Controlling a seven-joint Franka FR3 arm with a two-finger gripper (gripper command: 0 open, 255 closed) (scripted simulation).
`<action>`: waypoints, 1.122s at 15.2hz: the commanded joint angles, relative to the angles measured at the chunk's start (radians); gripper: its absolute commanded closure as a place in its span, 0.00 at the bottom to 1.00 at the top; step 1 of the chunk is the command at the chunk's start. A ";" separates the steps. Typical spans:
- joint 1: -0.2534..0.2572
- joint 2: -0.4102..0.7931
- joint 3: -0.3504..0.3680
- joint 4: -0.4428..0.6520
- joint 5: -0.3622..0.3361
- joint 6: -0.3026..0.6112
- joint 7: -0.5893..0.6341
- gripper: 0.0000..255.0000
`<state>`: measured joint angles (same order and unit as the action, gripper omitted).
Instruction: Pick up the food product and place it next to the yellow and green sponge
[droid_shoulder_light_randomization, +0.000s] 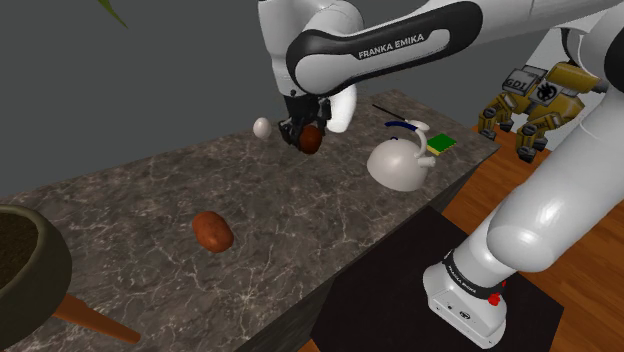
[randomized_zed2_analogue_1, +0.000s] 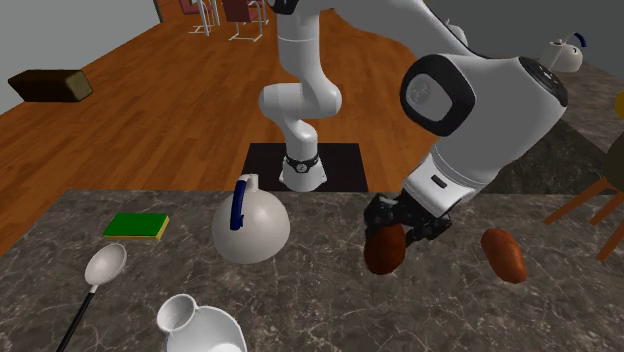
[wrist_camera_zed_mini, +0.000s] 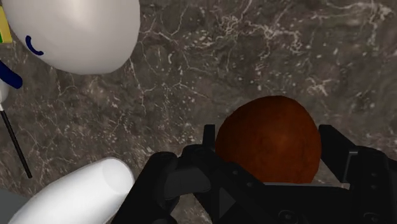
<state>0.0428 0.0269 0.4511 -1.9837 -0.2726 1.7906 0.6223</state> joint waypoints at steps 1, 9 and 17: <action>-0.001 -0.010 -0.001 0.018 0.006 -0.025 -0.011 1.00; -0.039 -0.071 -0.040 0.005 0.016 -0.045 -0.102 1.00; -0.132 -0.147 -0.151 -0.091 -0.004 0.034 -0.290 1.00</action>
<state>-0.0796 -0.1149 0.3122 -2.0647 -0.2724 1.8125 0.3532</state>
